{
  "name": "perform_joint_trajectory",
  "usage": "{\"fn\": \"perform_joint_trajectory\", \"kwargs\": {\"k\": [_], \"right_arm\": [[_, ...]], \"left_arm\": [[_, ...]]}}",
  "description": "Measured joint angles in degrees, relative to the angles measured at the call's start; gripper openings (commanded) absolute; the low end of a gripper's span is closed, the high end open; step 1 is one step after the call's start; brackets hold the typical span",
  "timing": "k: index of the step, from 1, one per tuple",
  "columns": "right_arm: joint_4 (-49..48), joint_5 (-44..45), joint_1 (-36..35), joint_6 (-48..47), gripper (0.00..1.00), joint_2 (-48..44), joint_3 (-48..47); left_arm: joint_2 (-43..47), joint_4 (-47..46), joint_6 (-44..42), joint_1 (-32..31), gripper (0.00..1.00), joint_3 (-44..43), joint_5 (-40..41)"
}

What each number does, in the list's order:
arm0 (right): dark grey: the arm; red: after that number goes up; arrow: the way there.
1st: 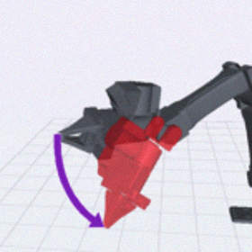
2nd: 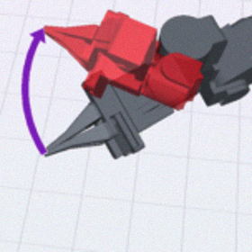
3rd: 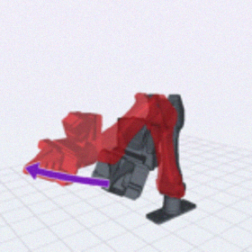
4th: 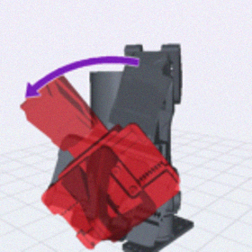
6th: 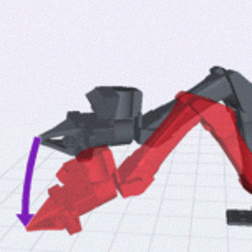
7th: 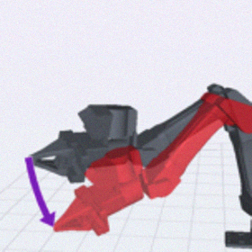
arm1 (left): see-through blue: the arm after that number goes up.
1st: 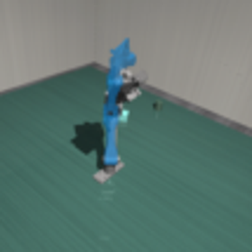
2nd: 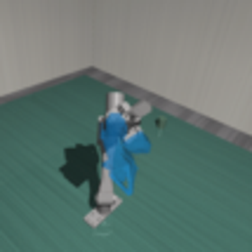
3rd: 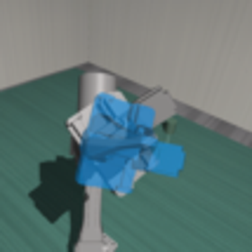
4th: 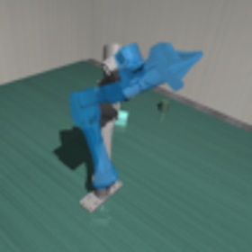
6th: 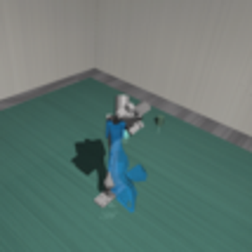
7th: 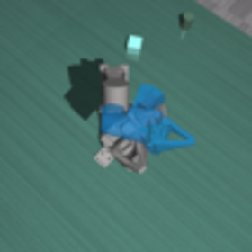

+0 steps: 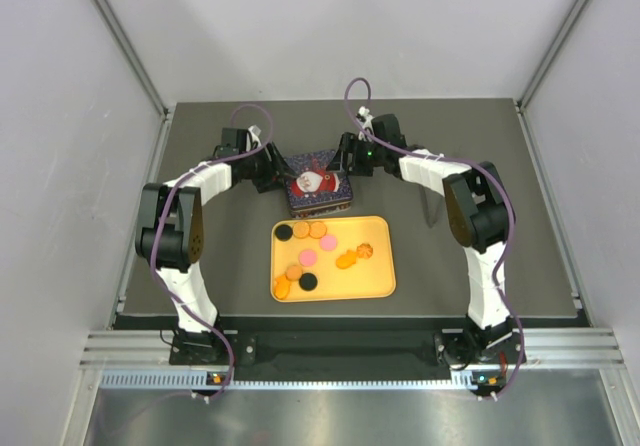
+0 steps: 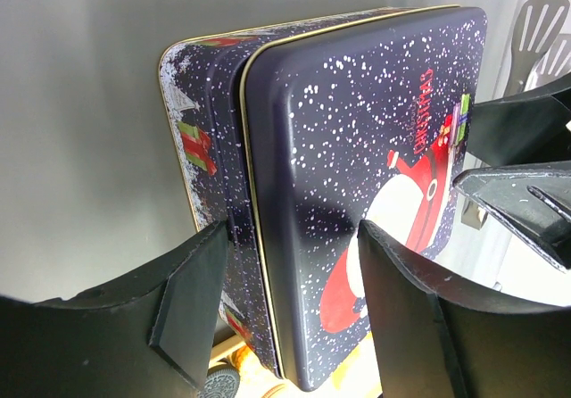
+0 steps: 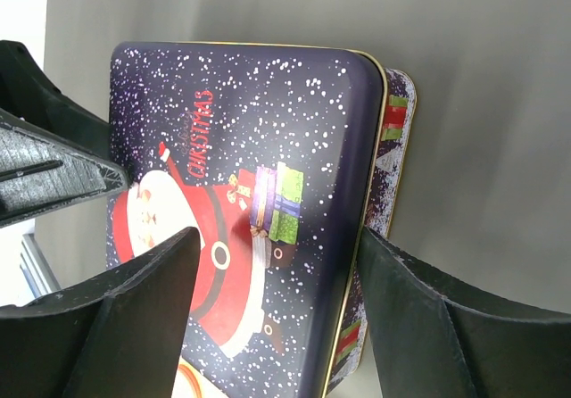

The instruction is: Pack the cookies

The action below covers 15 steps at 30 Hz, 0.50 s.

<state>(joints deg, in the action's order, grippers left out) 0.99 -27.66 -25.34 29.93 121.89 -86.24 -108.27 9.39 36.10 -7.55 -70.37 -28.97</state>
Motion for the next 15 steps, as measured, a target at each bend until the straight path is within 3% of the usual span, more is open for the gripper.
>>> {"fn": "perform_joint_trajectory", "kwargs": {"k": [15], "right_arm": [[1.16, 0.68, -0.02, -0.44, 0.68, -1.42, 0.00]], "left_arm": [[0.00, -0.46, 0.24, 0.00, 0.64, 0.22, -0.63]]}}
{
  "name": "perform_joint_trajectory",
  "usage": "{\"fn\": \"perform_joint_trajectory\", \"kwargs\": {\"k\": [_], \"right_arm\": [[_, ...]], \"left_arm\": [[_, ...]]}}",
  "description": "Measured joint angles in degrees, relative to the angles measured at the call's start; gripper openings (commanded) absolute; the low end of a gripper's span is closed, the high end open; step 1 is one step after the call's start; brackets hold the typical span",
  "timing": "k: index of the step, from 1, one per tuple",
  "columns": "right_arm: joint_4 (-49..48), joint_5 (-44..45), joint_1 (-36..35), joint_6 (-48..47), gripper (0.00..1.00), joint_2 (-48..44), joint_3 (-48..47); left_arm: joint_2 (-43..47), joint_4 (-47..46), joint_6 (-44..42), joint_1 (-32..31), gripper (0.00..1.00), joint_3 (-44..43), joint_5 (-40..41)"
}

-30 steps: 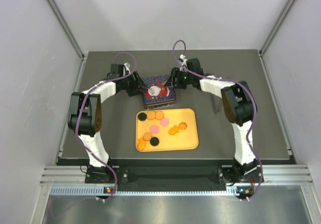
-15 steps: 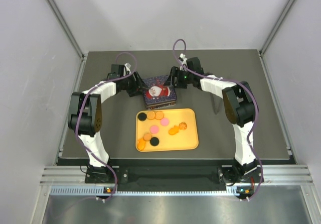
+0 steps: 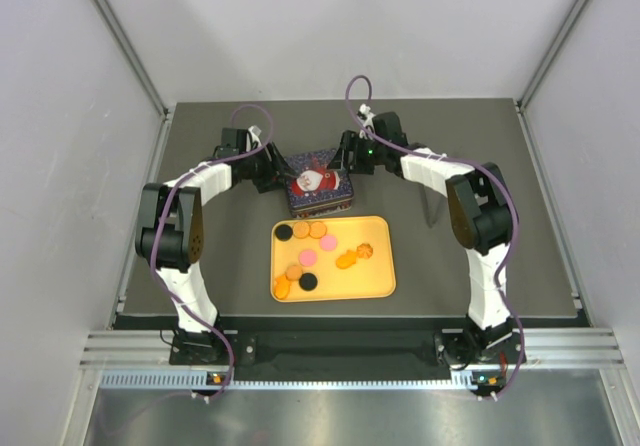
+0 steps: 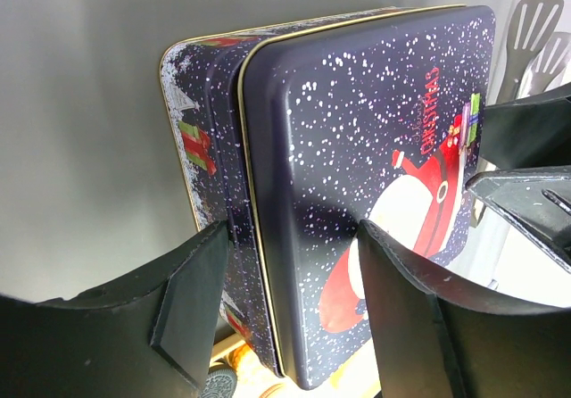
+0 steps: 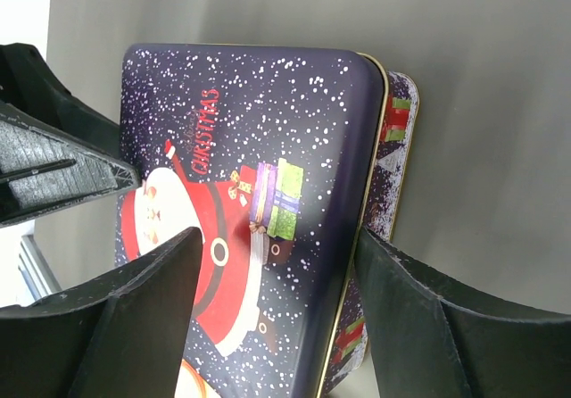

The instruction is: Pack the cookies

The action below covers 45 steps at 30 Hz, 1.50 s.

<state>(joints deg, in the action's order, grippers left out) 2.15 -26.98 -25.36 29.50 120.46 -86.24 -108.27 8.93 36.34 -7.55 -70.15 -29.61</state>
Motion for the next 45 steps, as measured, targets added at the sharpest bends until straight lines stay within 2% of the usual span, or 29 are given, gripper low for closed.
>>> {"fn": "perform_joint_trajectory", "kwargs": {"k": [6, 11, 20, 33, 39, 45], "right_arm": [[1.31, 0.20, -0.02, -0.48, 0.68, -0.09, 0.00], [2.03, 0.35, -0.09, -1.01, 0.63, -0.09, 0.00], [3.37, 0.79, -0.11, -1.46, 0.61, 0.15, -0.72], [4.04, 1.05, -0.28, -2.40, 0.65, 0.17, -1.03], [4.96, 1.57, -0.39, -3.28, 0.58, 0.79, -2.01], [5.20, 2.03, -0.44, -4.00, 0.58, 0.79, -2.03]], "left_arm": [[0.00, -0.24, 0.04, -0.07, 0.63, 0.15, -0.17], [0.00, -0.39, 0.20, -0.07, 0.63, 0.24, -0.20], [0.00, -1.31, 0.76, -0.04, 0.63, 0.68, -0.37], [0.00, -1.95, 1.25, -0.04, 0.61, 1.09, -0.52], [0.00, -2.08, 1.36, 0.02, 0.60, 1.20, -0.55], [0.02, -2.08, 1.49, 0.07, 0.58, 1.36, -0.46]]}}
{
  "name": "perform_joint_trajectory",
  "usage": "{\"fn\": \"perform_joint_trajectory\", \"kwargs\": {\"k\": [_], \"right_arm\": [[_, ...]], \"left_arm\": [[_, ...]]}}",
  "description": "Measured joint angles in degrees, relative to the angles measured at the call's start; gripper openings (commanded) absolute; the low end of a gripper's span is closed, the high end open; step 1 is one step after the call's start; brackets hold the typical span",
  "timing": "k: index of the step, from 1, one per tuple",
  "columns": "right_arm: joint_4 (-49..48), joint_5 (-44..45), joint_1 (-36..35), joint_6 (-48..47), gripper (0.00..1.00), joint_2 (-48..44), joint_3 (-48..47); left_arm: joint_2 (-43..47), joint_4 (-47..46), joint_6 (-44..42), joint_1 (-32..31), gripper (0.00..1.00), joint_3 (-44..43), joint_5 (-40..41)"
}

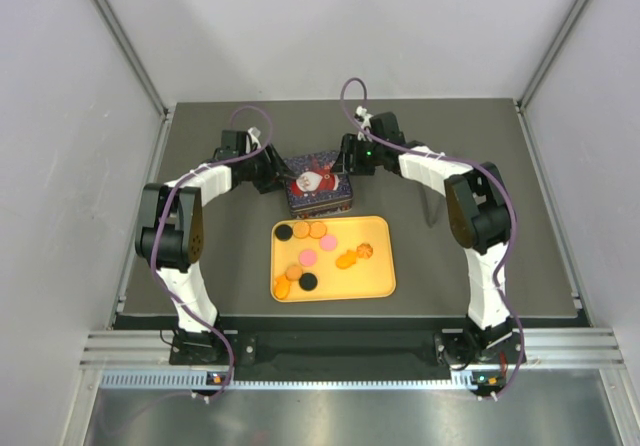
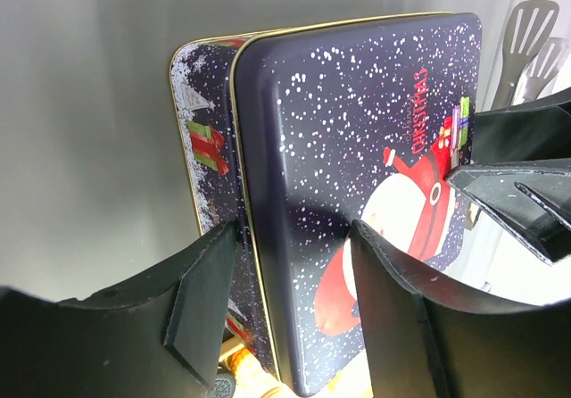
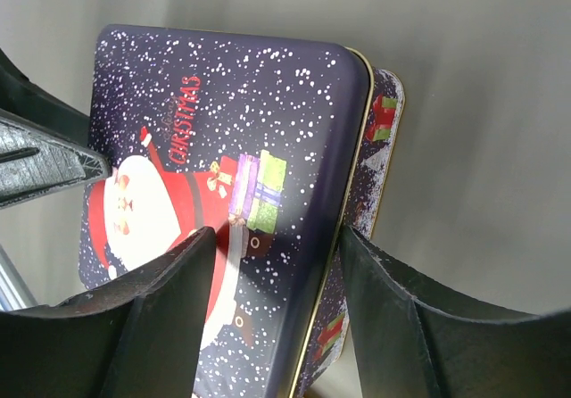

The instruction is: Pack the cookies

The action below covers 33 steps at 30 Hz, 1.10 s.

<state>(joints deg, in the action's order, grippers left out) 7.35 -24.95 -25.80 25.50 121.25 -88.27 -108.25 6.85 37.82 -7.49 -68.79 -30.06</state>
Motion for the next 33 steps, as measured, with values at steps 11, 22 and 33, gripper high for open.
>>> {"fn": "perform_joint_trajectory", "kwargs": {"k": [11, 22, 33], "right_arm": [[0.92, 2.67, -1.22, -1.99, 0.61, 0.00, -0.37], [1.01, 3.10, -1.44, -2.38, 0.64, 0.00, -0.39], [0.92, 3.06, -1.75, -2.29, 0.71, 0.00, -0.20]], "left_arm": [[0.11, -0.48, 0.83, 0.11, 0.57, 0.76, 0.24], [0.13, -0.63, 1.05, 0.11, 0.55, 0.98, 0.35], [0.44, -0.57, 0.70, -0.55, 0.56, 1.09, 1.66]]}}
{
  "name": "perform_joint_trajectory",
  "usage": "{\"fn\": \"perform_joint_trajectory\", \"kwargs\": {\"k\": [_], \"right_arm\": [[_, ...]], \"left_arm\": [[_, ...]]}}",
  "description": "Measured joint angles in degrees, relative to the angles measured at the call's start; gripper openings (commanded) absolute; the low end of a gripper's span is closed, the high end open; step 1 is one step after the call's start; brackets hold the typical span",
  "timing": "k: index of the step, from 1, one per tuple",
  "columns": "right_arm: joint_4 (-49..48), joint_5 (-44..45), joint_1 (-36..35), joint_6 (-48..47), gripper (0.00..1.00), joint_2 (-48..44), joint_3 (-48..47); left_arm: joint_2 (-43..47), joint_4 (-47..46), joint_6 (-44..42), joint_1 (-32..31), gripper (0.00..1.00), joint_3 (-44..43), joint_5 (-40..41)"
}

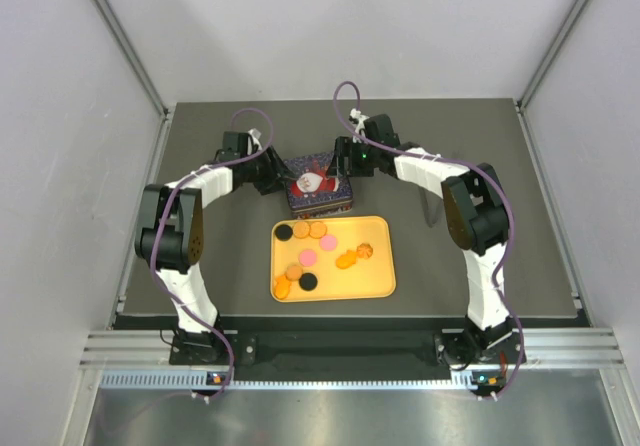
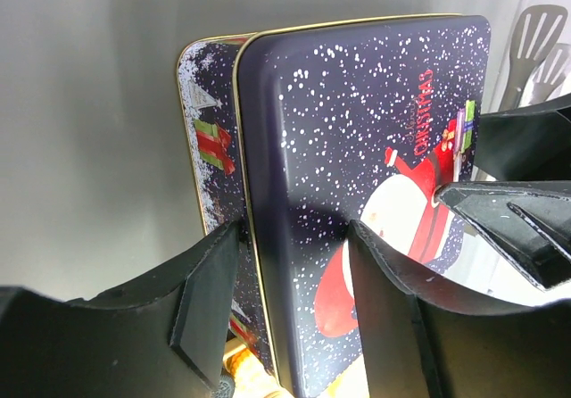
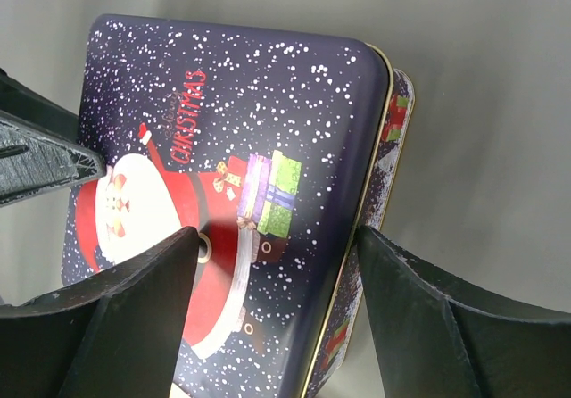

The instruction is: Pack the cookies

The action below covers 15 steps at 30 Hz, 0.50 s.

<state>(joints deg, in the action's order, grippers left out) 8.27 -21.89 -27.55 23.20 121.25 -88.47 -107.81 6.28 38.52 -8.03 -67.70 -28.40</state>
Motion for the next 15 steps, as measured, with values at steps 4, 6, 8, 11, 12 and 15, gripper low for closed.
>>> {"fn": "perform_joint_trajectory", "kwargs": {"k": [4, 6, 8, 11, 12, 15], "right_arm": [[-1.33, -0.04, 0.02, 0.83, 0.70, 0.00, 0.92], [-2.47, -0.17, 0.04, 1.38, 0.68, -0.02, 1.53], [-3.26, -0.24, 0.07, 1.92, 0.68, -0.02, 1.88], [-4.31, -0.35, 0.15, 2.54, 0.67, -0.04, 2.40], [-4.70, -0.42, 0.22, 2.71, 0.66, -0.07, 2.60], [-5.25, -0.44, 0.31, 3.04, 0.60, -0.07, 2.80]], "left_arm": [[0.31, 0.57, -0.57, -0.55, 0.57, -0.02, 1.33], [0.61, 1.25, -1.01, -0.92, 0.58, -0.15, 2.40], [0.81, 2.05, -1.36, -1.36, 0.59, -0.52, 3.56], [0.85, 2.78, -1.81, -2.05, 0.60, -0.96, 5.07], [0.94, 2.91, -1.90, -2.23, 0.60, -0.98, 5.46], [1.16, 3.10, -2.05, -2.60, 0.61, -0.98, 6.47]]}}
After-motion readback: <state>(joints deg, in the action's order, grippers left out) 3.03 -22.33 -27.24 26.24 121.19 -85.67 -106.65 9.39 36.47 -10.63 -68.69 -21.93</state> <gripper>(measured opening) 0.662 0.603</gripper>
